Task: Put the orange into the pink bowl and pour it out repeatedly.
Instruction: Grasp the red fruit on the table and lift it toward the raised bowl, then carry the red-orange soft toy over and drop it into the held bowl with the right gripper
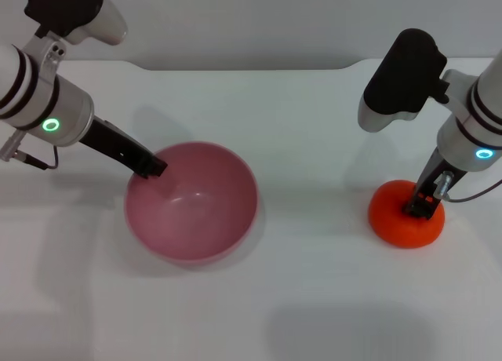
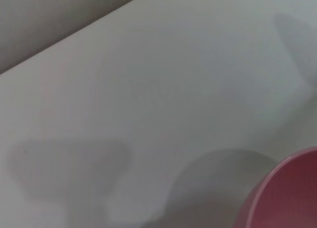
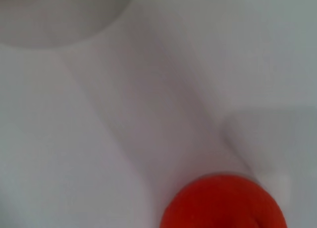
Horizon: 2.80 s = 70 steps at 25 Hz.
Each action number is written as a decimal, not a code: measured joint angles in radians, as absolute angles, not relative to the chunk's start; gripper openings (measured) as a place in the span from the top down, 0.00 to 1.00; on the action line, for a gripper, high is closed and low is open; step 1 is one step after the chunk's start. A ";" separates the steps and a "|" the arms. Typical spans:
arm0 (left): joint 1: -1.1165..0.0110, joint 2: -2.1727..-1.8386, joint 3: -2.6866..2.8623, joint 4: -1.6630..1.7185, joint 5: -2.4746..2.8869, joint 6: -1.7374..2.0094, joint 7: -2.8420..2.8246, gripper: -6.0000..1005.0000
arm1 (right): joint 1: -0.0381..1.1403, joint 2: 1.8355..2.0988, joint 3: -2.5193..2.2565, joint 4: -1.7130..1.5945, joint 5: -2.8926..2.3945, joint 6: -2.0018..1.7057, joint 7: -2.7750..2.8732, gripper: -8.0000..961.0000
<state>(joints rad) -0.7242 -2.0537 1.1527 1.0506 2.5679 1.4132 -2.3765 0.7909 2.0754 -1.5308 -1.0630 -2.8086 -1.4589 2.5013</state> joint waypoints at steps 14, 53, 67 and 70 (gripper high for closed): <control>-0.732 -2.054 1.155 1.061 2.565 1.429 -2.390 0.95 | 0.711 2.076 -1.511 -1.306 -2.807 -1.412 2.555 0.85; -0.798 -2.059 1.227 1.065 2.561 1.401 -2.403 0.95 | 0.679 2.088 -1.684 -1.645 -2.482 -1.275 2.530 0.67; -0.779 -2.054 1.227 1.071 2.569 1.310 -2.401 0.95 | 0.412 2.091 -1.562 -1.641 -2.100 -0.824 2.175 0.40; -0.767 -2.054 1.228 1.073 2.569 1.274 -2.399 0.95 | 0.340 2.089 -1.514 -1.543 -1.663 -0.758 1.825 0.40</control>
